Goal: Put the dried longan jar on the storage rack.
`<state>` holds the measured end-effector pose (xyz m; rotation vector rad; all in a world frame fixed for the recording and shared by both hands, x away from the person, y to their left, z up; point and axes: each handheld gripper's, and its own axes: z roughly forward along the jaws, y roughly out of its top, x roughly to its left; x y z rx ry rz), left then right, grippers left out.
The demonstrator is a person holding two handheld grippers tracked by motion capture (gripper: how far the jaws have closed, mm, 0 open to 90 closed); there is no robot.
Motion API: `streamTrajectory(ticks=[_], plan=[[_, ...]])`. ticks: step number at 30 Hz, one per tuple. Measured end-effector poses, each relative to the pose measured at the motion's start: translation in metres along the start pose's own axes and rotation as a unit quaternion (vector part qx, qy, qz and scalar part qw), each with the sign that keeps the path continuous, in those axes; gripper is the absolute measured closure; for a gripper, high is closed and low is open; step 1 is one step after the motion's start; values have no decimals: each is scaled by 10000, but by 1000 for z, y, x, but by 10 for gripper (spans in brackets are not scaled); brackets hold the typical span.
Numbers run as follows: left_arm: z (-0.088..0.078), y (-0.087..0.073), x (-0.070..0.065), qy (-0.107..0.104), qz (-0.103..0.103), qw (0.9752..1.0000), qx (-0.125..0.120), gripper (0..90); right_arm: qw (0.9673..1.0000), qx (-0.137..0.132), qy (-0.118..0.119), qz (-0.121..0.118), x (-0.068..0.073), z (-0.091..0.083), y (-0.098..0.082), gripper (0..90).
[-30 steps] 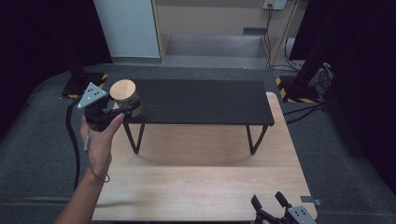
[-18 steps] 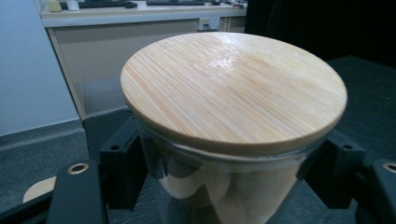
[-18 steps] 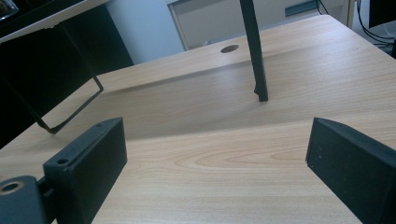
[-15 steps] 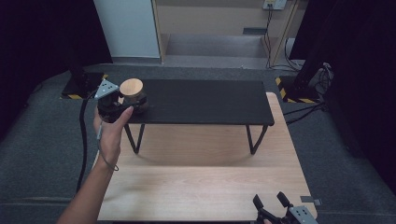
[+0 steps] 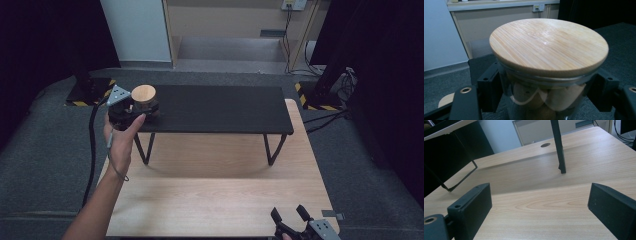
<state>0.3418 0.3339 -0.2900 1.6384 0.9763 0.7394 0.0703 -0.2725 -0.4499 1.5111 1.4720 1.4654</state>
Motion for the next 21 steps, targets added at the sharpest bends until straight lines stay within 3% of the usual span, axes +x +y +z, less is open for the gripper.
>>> streamTrajectory(ticks=[10,11,13,21], plan=[[2,-6,-4,109,93,9999,-96,236,10000,22,2,24,-1,1,-2,54],[3,-6,-6,180,116,9997,-81,121,10000,23,6,25,-1,1,-2,54],[3,-9,-10,288,136,9994,-146,62,10000,24,-1,32,-1,1,-2,53],[-1,-12,-12,284,95,9992,-264,19,10000,38,19,29,-1,1,-1,52]])
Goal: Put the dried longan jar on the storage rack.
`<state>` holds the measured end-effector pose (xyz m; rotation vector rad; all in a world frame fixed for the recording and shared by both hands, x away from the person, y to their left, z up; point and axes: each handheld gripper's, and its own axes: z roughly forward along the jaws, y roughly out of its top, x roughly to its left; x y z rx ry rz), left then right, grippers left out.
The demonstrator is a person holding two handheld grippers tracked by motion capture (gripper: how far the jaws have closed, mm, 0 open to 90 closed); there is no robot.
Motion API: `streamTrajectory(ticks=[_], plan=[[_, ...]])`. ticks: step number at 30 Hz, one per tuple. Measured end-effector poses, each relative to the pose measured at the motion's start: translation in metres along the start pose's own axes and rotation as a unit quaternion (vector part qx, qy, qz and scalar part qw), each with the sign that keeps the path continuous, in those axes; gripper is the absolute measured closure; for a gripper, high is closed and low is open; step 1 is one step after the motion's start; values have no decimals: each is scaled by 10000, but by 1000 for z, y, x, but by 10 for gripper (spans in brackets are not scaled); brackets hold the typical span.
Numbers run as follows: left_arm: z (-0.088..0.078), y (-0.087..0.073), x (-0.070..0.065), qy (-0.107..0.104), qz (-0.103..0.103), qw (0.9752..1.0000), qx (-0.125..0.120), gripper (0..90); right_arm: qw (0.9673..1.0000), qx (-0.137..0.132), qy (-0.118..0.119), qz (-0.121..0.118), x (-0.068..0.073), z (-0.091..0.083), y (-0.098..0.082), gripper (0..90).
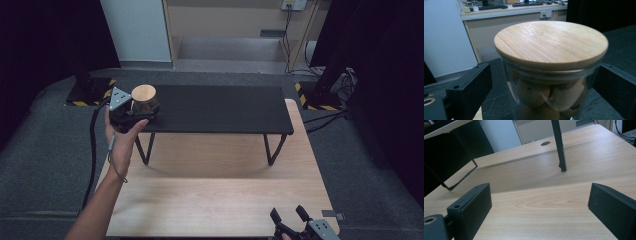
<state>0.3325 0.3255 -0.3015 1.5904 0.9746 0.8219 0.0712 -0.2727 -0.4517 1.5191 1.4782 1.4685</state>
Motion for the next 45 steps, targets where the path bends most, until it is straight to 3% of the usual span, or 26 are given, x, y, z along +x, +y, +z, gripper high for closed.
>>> streamTrajectory(ticks=[12,23,32,38,45], plan=[[-25,-3,0,-123,-78,9997,-202,15,10000,-6,15,-33,3,-1,3,50],[-67,-20,-6,-138,-90,9988,-464,12,9999,-39,85,-84,9,0,6,49],[-108,-59,-21,-112,-194,9983,-544,12,9997,-76,167,-129,12,4,6,49],[-132,-91,-32,-139,-247,9987,-431,13,9996,-70,224,-150,14,7,6,49],[-149,-125,-44,-107,-254,9993,-264,16,9994,-81,305,-157,16,10,5,48]])
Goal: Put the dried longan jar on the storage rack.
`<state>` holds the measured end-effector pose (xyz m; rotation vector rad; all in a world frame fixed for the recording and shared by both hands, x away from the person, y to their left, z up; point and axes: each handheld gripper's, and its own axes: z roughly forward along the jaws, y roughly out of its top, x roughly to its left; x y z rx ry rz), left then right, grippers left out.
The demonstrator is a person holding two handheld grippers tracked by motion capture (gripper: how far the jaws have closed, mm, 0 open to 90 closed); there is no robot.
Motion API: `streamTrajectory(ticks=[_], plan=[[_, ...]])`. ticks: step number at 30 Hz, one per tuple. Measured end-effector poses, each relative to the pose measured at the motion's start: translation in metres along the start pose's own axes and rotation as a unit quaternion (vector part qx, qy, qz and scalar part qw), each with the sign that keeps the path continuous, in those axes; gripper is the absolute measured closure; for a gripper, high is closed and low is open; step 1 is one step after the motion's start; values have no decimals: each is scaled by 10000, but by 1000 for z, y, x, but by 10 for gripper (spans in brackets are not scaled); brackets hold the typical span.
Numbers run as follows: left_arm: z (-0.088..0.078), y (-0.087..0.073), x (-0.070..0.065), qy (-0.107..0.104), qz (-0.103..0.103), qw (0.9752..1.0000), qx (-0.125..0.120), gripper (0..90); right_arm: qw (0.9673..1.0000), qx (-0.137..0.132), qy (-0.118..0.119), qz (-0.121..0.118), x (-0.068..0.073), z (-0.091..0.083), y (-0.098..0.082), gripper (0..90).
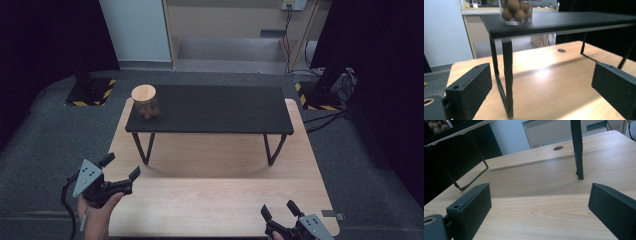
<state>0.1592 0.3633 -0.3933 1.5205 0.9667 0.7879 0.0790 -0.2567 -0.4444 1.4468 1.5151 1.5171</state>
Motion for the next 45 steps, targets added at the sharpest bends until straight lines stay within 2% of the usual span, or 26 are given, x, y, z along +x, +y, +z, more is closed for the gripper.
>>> streamTrajectory(ticks=[8,11,14,22,27,38,45], plan=[[-15,-30,1,91,-252,9996,29,20,10000,0,30,-25,0,1,-2,48],[-20,-35,2,94,-186,9997,133,20,10000,-18,29,-17,0,0,-2,47],[-25,-42,3,92,-192,9997,122,20,10000,-42,18,-28,-1,-1,-3,48],[-33,-49,-3,102,-115,9999,37,18,10000,-24,48,-30,1,3,-3,47],[-37,-57,-3,151,-220,9996,-19,18,10000,-37,32,-37,0,2,-3,47],[-49,-74,0,336,-270,9991,38,15,10000,-48,5,-48,-1,3,-5,47],[-52,-75,-1,366,-283,9989,82,14,10000,-46,-1,-42,-1,5,-6,47]])
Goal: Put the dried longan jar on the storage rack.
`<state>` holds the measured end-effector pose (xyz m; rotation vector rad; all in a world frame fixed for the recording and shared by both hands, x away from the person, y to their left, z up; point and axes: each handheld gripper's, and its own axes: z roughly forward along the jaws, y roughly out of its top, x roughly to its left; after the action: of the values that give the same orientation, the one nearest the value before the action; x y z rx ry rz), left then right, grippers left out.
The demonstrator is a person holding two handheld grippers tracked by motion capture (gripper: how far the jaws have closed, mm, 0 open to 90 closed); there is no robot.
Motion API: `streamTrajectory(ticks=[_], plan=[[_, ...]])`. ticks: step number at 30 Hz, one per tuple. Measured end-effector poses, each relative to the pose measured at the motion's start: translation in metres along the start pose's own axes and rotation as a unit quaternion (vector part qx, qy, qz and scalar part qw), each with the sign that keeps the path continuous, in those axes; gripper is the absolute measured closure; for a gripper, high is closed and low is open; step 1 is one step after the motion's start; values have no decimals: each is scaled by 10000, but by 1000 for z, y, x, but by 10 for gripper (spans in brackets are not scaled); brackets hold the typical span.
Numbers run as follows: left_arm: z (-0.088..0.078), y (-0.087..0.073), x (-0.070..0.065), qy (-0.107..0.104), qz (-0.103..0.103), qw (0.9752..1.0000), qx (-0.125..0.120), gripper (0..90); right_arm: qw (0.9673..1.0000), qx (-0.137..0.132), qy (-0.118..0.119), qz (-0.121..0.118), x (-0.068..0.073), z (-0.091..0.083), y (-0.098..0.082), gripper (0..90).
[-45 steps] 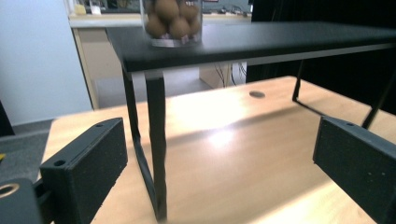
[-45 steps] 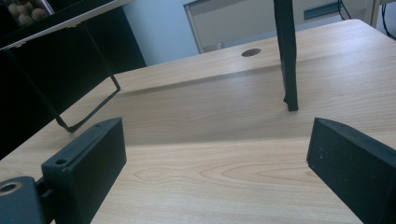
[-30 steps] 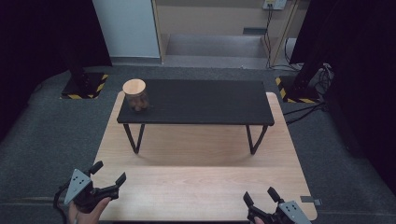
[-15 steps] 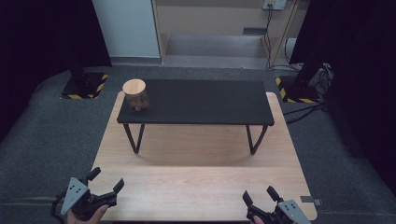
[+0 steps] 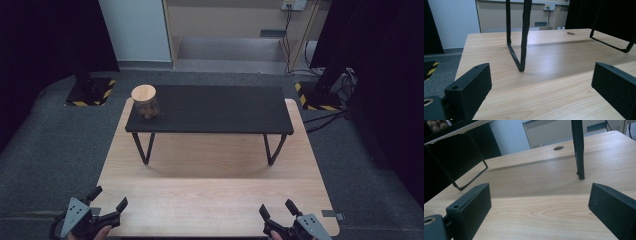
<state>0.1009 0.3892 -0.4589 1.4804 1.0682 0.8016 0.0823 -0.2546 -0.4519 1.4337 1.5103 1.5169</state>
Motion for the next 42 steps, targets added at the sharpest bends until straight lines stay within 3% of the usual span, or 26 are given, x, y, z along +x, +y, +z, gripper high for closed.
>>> streamTrajectory(ticks=[15,42], plan=[[5,-1,-4,-4,-95,10000,27,15,10000,-16,-63,33,-4,0,-1,47],[8,-5,2,2,-164,9998,108,15,10000,-38,-69,15,-1,2,-1,45]])
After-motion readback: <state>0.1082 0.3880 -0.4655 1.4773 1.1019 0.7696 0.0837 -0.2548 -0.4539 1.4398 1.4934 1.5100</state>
